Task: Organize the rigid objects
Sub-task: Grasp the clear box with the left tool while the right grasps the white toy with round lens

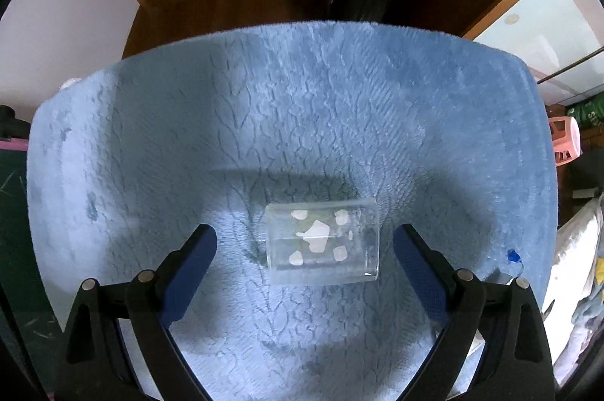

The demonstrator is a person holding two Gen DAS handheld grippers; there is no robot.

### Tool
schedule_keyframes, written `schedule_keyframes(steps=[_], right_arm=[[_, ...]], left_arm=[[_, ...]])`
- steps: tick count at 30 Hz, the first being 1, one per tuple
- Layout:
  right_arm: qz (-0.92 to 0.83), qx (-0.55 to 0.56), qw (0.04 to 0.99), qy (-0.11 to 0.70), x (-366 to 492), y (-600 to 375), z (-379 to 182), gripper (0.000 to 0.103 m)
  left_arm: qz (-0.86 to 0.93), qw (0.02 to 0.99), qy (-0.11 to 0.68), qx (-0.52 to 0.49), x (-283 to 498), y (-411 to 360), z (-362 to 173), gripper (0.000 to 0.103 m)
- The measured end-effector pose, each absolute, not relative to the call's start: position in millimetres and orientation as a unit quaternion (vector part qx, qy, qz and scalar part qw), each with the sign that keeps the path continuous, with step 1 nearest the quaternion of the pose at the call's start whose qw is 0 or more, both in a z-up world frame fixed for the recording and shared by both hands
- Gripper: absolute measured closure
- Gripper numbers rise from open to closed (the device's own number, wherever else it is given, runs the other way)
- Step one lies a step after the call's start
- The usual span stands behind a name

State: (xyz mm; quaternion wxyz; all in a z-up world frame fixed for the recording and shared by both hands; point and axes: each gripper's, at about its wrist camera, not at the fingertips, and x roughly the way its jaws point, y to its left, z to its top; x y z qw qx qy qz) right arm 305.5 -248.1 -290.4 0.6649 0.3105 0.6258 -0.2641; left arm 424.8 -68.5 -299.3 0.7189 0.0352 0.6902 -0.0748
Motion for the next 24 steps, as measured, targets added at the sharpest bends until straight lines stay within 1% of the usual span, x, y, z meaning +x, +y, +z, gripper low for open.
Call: schedule_keyframes(steps=[11,16,17,20,24], right_arm=[[-0.29,0.324,0.633,0.64,305,-242,-320,0.024],[-0.3,0.298,0.64,0.641,309,-225,-322,0.026],[-0.299,0.295,0.642,0.641,310,-224,-322,0.028],[-0.29,0.279,0.645,0.649,317,-214,-322,0.029],[-0.275,0.274,0.65,0.654,317,-211,-318,0.036]], left_arm=[[-0.056,0.705,0.707,0.017,417,-72,-324,0.008],[-0.029,0.715,0.698,0.023,411,-76,-324,0.019],[-0.026,0.717,0.696,0.025,410,-78,-322,0.024],[-0.023,0.72,0.693,0.031,407,-84,-317,0.039],[-0.012,0.719,0.694,0.04,406,-90,-316,0.039]])
